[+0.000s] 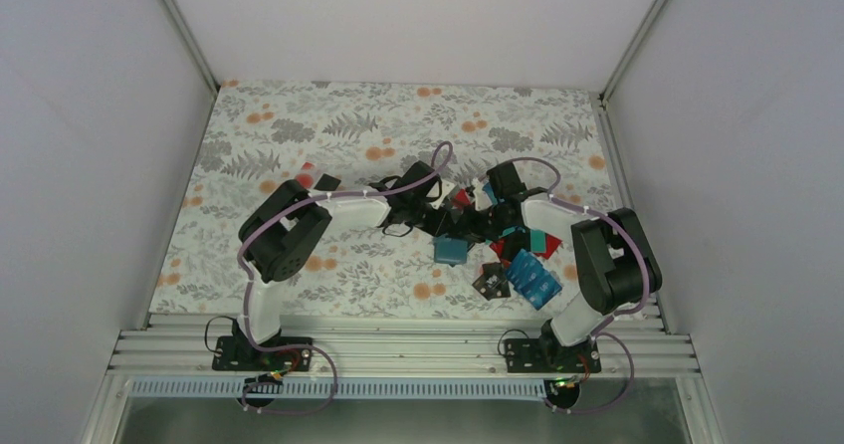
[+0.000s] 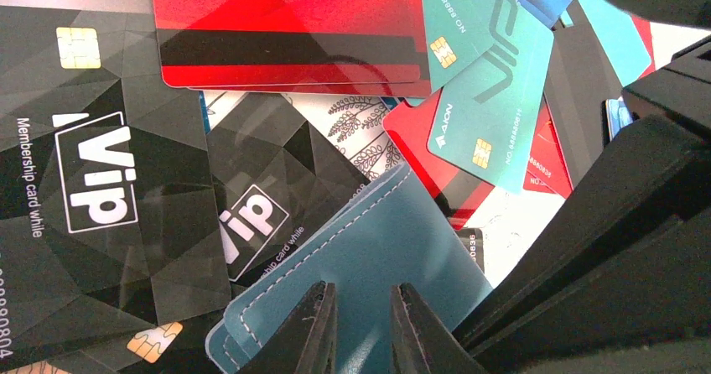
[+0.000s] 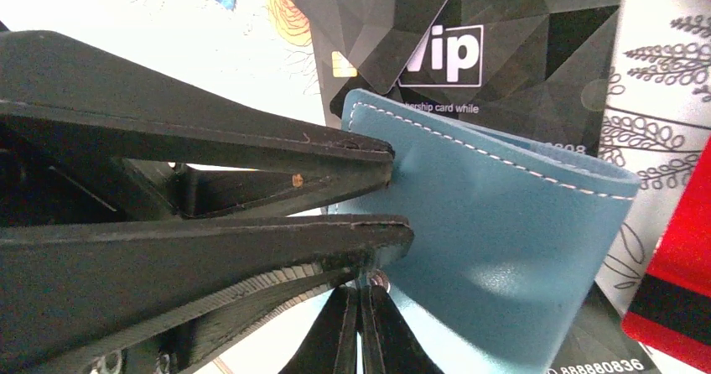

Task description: Put the credit cards into the card holder

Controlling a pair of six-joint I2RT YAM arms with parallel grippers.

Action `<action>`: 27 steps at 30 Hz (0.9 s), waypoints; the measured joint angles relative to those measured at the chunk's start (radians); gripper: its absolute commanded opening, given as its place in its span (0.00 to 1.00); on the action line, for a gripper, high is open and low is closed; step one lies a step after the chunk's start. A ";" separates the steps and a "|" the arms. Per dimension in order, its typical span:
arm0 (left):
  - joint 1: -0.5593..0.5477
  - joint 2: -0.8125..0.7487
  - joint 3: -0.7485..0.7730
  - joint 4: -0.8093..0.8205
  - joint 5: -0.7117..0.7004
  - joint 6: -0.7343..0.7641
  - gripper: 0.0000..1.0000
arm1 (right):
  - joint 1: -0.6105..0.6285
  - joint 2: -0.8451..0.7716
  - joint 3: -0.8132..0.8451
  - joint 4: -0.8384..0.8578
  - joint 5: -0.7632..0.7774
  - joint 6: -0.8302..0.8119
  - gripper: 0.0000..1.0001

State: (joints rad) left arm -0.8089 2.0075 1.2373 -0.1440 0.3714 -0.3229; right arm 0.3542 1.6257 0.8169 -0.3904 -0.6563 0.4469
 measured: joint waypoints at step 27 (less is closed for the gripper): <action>0.000 0.000 -0.014 0.029 0.006 -0.003 0.17 | 0.000 0.031 0.020 -0.024 0.062 -0.013 0.04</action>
State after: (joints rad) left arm -0.8089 2.0075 1.2236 -0.1150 0.3775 -0.3264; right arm 0.3542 1.6566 0.8371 -0.4145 -0.5945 0.4335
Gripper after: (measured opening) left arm 0.170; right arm 0.044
